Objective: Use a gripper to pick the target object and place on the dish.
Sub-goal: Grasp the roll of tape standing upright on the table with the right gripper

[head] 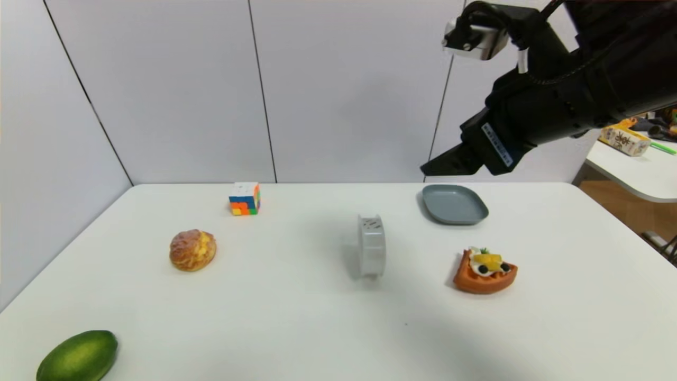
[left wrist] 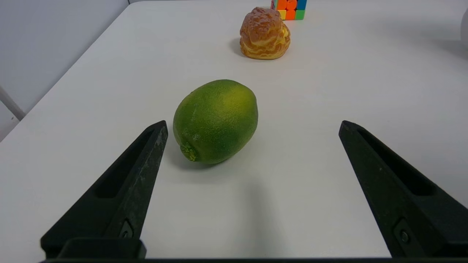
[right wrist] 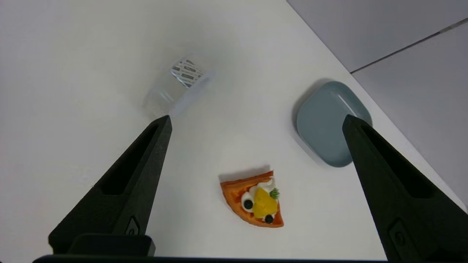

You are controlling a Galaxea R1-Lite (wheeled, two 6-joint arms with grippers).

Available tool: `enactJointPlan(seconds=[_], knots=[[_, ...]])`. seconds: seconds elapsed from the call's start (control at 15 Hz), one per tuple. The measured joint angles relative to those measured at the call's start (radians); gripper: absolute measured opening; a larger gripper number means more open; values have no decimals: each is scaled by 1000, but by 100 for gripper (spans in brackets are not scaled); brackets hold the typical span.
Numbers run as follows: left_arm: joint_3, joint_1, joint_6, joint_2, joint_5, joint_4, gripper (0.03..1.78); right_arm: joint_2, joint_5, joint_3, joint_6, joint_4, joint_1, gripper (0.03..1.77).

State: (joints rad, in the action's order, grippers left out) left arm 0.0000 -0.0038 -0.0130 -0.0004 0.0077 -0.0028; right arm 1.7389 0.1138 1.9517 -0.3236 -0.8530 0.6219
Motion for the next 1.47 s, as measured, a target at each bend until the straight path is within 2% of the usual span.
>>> enactJointPlan(seconds=[0.2,0.27,0.53,0.8,1.0,1.13,1.27,1.47], knots=[[0,0,0,0,0,0,169,34,107,2,68,-1,71,165],[0,0,0,0,-1,0,169,45,117,2,99,-2,86,166],[0,0,0,0,0,0,169,67,120,4,187,-39,108,168],[0,0,0,0,0,0,169,66,120,3,398,-93,140,169],[0,0,0,0,0,0,169,62,119,3,495,-194,156,169],[0,0,0,0,0,0,169,58,120,3,532,-231,167,169],[0,0,0,0,0,0,169,58,144,4,536,-285,179,169],[0,0,0,0,0,0,169,68,154,4,566,-290,187,169]])
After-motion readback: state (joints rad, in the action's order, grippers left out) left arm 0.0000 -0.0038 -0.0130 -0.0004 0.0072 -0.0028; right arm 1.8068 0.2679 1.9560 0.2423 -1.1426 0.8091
